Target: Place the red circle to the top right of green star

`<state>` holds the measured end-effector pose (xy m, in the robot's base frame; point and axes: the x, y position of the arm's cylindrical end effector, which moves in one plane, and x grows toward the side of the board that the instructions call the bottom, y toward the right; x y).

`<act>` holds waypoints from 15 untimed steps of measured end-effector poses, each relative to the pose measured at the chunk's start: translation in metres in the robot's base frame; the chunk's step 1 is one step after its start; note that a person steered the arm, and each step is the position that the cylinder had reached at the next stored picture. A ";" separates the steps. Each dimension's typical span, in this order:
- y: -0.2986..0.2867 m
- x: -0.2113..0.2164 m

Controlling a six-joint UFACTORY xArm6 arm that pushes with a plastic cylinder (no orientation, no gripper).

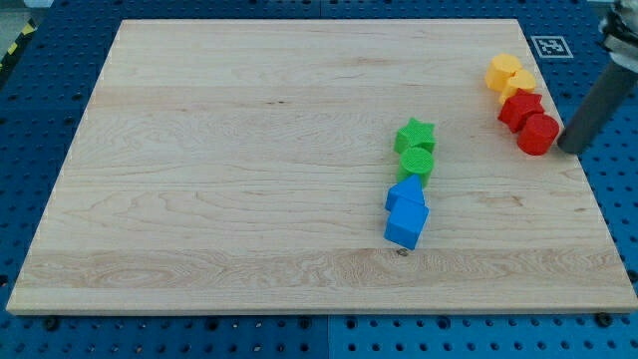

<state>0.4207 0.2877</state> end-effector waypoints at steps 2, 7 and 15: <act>-0.010 -0.003; -0.056 0.040; -0.066 0.031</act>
<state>0.4513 0.2216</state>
